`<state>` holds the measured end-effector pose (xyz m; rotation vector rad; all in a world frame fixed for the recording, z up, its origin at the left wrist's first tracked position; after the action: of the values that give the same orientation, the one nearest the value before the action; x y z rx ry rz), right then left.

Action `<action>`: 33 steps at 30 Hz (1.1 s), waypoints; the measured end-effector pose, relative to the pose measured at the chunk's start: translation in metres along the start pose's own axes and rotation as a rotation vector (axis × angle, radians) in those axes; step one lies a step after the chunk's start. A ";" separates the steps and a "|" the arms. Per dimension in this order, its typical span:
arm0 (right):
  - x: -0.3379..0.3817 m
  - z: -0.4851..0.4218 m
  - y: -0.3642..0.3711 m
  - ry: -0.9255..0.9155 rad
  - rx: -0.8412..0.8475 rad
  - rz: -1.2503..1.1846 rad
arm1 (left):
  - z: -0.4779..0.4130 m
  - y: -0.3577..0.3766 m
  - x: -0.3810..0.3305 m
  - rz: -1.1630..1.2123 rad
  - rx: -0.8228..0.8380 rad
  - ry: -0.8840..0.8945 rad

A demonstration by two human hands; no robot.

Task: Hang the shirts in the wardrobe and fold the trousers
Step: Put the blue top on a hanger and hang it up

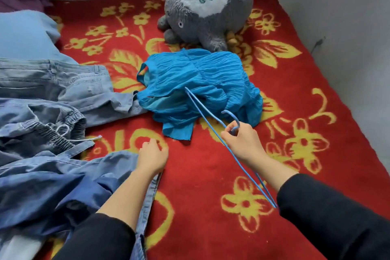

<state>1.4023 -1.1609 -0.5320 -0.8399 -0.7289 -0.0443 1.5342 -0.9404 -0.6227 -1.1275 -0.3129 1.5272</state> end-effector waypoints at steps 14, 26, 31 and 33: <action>-0.015 -0.121 0.055 -0.111 -0.057 -0.119 | -0.203 -0.017 0.018 0.840 -0.640 -0.304; 0.010 -0.093 0.036 0.040 0.098 -0.320 | -0.055 -0.058 -0.057 0.635 -0.441 0.457; 0.044 -0.043 0.034 0.138 0.303 -0.361 | 0.021 -0.060 -0.092 0.695 -0.251 0.581; 0.057 -0.019 0.034 0.228 0.414 -0.402 | 0.054 -0.064 -0.105 0.561 -0.276 0.640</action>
<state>1.4665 -1.1372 -0.5286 -0.2785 -0.6509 -0.3333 1.5196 -0.9924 -0.4998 -1.9678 0.2635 1.5160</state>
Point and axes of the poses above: each hand's wrist, its own z-axis away from the middle knuckle, its own y-axis out of the palm, x = y × z, the point moved 5 cm from there along -z, towards the middle knuckle, and after that the axes turned 9 degrees about y, right-handed, at the moved point
